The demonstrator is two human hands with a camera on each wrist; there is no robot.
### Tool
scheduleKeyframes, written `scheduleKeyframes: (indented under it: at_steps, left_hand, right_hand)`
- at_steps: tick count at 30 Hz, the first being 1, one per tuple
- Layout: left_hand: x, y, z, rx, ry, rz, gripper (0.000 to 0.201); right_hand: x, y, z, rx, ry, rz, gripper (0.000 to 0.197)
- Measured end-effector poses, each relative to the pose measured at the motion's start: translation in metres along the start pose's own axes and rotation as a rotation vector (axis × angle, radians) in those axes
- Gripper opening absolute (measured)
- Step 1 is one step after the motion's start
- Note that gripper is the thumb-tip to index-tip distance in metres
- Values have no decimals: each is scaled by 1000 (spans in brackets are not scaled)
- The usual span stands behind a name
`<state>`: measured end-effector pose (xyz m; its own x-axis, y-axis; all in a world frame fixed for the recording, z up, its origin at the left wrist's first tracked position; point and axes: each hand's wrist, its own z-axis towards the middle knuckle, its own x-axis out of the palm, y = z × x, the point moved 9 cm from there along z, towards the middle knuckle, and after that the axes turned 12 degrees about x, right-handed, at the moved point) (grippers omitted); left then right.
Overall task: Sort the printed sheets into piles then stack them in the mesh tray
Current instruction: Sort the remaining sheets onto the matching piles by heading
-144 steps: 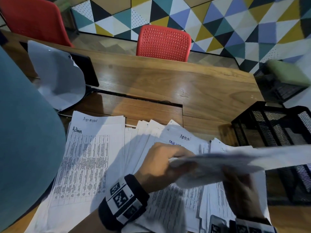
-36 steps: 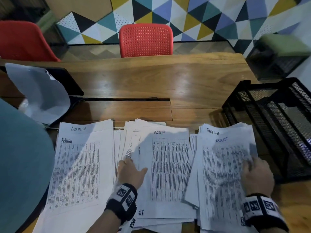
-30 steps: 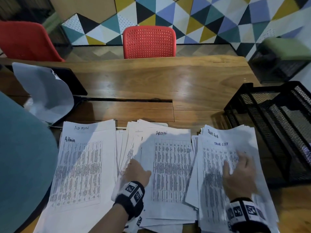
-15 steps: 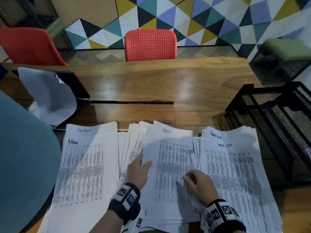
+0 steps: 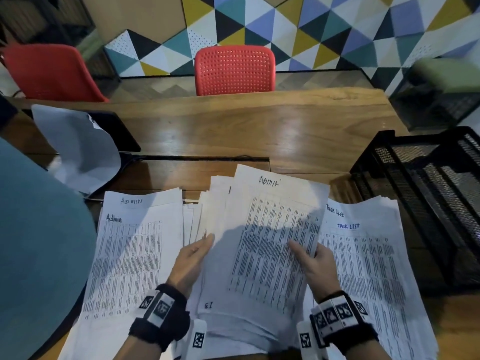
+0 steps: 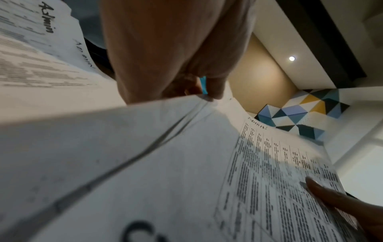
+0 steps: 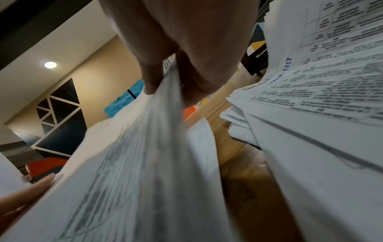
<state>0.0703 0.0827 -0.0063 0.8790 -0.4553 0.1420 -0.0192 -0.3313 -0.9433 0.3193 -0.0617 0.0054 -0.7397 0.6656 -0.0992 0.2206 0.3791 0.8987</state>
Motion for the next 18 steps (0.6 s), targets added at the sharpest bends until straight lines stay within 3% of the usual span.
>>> scheduleKeyframes:
  at_steps: [3, 5, 6, 8, 10, 13, 18]
  left_hand:
    - [5, 17, -3, -90, 26, -10, 35]
    - [-5, 23, 1, -41, -36, 57, 34]
    - [-12, 30, 4, -19, -73, 96, 42]
    - [-21, 46, 7, -31, -120, 127, 68]
    - [-24, 51, 6, -42, -165, 134, 53]
    - [-24, 45, 3, -62, -209, 160, 24]
    - [-27, 48, 3, -61, -230, 91, 13]
  right_hand:
    - [-5, -10, -3, 29, 10, -95, 53]
    - [-9, -13, -4, 34, 7, -101, 43]
    - [-14, -18, -3, 39, -21, -99, 40]
    - [-20, -24, -4, 73, -56, -76, 56]
    - [-25, -29, -5, 85, -50, -58, 65]
    - [-23, -35, -5, 108, -2, -44, 23]
    - [-22, -33, -7, 127, -10, 61, 10]
